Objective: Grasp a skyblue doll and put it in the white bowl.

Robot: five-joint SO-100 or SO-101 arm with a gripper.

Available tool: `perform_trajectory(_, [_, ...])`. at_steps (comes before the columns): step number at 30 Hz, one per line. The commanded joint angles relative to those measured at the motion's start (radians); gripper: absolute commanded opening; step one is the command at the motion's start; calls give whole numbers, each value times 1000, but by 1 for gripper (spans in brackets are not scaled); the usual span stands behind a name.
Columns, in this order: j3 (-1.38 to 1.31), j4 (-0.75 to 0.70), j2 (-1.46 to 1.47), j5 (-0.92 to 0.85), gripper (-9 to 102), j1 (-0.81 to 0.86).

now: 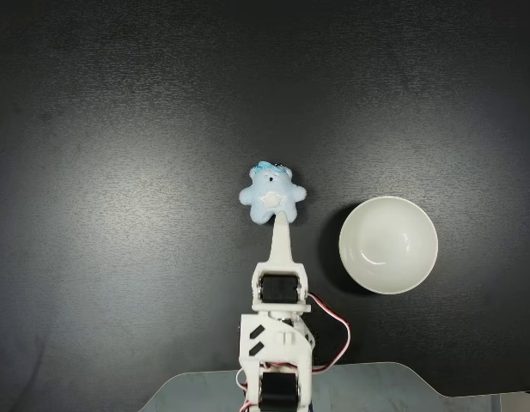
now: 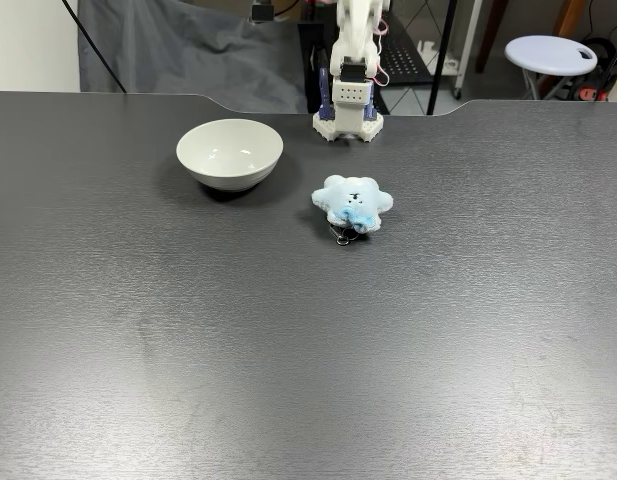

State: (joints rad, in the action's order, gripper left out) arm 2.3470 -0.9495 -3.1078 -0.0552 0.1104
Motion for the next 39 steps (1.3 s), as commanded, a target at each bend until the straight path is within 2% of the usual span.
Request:
perform_trajectory(1, [-433, 11, 282, 11, -1, -2])
perform_trajectory(5, [-709, 3, 511, 0, -1, -2])
perform_trajectory(8, [-848, -60, 658, -3, -1, -2])
perform_trajectory(11, [-957, -206, 796, -3, -1, -2])
perform_trajectory(17, [-1100, -589, 1042, -3, -1, -2])
perform_trajectory(21, [-1114, -739, 1167, -3, 1, -2])
perform_trajectory(33, [-1095, -779, 1417, -11, 6, 0])
perform_trajectory(39, [-1095, -779, 1494, -97, 6, 14])
